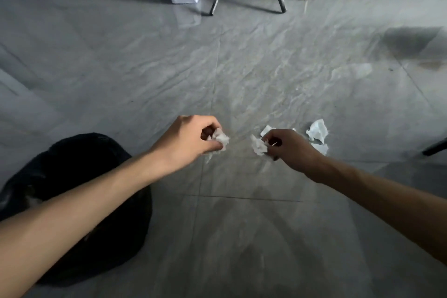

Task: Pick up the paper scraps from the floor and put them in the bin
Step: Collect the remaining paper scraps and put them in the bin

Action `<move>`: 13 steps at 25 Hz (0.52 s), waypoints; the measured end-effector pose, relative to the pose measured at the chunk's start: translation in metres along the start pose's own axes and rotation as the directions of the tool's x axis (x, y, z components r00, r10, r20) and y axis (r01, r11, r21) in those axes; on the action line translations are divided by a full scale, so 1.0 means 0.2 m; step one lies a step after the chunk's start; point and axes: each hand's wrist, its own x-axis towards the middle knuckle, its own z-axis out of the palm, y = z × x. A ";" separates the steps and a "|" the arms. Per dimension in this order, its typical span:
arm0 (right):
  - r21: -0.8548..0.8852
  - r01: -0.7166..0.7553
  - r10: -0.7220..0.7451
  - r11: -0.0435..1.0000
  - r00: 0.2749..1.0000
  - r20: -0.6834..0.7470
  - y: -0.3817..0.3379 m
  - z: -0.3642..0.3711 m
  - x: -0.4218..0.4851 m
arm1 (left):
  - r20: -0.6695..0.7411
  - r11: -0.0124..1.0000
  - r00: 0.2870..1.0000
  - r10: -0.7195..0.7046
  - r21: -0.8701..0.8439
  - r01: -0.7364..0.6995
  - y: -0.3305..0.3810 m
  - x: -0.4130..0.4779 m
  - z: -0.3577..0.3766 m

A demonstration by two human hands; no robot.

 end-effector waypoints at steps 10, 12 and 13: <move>0.002 0.258 -0.246 0.966 0.917 0.314 -1.08 0.71 0.15 | -0.079 0.845 0.886 -0.457 0.274 0.460 -0.75 -0.74 -0.52; 0.006 0.257 -0.243 0.966 0.906 0.347 -1.18 0.91 0.14 | -0.022 0.758 0.809 -0.587 0.337 0.559 -0.89 -0.82 -0.49; -0.007 0.242 -0.223 0.970 0.905 0.363 -1.20 1.01 0.14 | -0.026 0.735 0.782 -0.623 0.323 0.596 -0.94 -0.85 -0.49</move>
